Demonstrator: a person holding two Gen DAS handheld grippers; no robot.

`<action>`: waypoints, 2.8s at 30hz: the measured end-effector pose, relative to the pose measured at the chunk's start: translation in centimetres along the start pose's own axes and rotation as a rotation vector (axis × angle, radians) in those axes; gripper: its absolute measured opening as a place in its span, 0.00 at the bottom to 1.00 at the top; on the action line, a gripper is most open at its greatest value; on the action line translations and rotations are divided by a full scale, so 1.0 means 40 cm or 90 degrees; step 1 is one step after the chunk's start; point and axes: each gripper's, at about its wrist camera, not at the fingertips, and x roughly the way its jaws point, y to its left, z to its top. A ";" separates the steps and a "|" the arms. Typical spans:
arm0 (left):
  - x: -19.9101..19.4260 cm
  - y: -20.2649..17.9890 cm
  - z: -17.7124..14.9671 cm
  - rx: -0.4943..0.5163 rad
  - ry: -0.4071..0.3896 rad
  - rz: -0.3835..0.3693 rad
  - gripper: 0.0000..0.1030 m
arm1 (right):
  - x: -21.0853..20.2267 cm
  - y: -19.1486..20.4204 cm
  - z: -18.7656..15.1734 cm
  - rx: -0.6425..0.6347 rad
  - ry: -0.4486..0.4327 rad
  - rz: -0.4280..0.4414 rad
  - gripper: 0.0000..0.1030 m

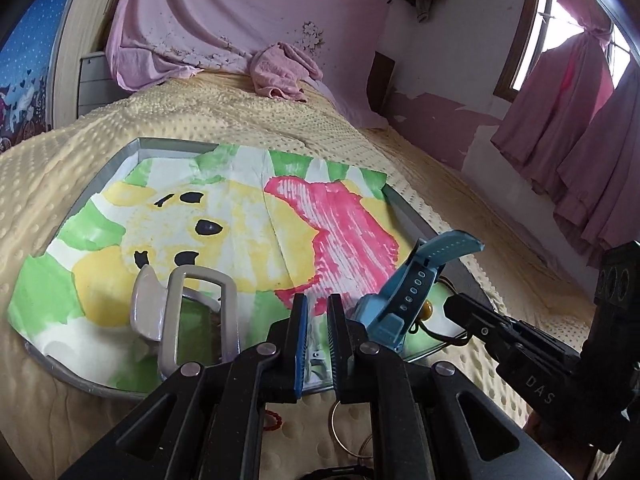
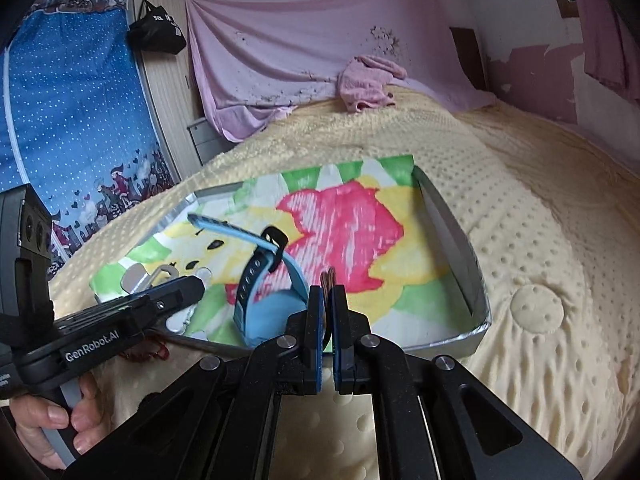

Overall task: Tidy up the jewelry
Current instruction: 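Carry the hair clip and keychain into the tray and open both tools, then lift both tools out of the tray back over the remaining jewelry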

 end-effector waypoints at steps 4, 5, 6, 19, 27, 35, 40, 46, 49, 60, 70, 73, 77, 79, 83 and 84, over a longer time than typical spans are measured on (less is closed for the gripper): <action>-0.001 -0.007 -0.001 0.007 0.001 0.017 0.10 | 0.008 -0.012 -0.012 0.010 0.008 -0.002 0.04; -0.004 -0.007 -0.002 0.005 0.000 0.018 0.11 | 0.007 -0.016 -0.015 0.012 0.007 -0.003 0.04; -0.007 -0.008 -0.003 0.003 -0.003 0.020 0.15 | 0.005 -0.018 -0.016 0.014 0.005 -0.004 0.05; -0.137 0.011 -0.042 -0.050 -0.100 0.059 0.82 | -0.132 -0.024 -0.010 0.021 -0.098 -0.035 0.54; -0.264 0.006 -0.083 -0.030 -0.178 0.099 1.00 | -0.250 0.006 -0.040 -0.001 -0.161 -0.044 0.88; -0.382 0.005 -0.158 0.006 -0.220 0.134 1.00 | -0.355 0.045 -0.104 -0.021 -0.182 -0.042 0.97; -0.428 0.007 -0.193 0.014 -0.222 0.141 1.00 | -0.416 0.077 -0.144 -0.032 -0.188 -0.038 0.97; -0.479 0.019 -0.236 0.027 -0.218 0.147 1.00 | -0.462 0.113 -0.193 -0.057 -0.183 -0.043 0.97; -0.493 0.030 -0.255 0.030 -0.212 0.152 1.00 | -0.473 0.125 -0.214 -0.066 -0.173 -0.045 0.97; -0.472 0.065 -0.287 0.042 -0.135 0.167 1.00 | -0.445 0.145 -0.243 -0.111 -0.100 -0.063 0.97; -0.392 0.065 -0.278 0.069 -0.037 0.106 0.92 | -0.359 0.115 -0.239 -0.087 -0.006 -0.030 0.91; -0.363 0.066 -0.271 0.066 -0.010 0.082 0.80 | -0.334 0.108 -0.239 -0.082 0.016 -0.020 0.77; -0.326 0.076 -0.252 0.044 0.020 0.046 0.67 | -0.301 0.117 -0.239 -0.089 0.041 -0.001 0.68; -0.311 0.077 -0.243 0.037 0.027 0.031 0.63 | -0.285 0.125 -0.240 -0.095 0.055 0.009 0.65; -0.274 0.076 -0.220 0.027 0.041 0.001 0.57 | -0.255 0.145 -0.244 -0.110 0.081 0.030 0.62; -0.265 0.076 -0.215 0.024 0.042 -0.005 0.56 | -0.246 0.152 -0.246 -0.114 0.088 0.034 0.60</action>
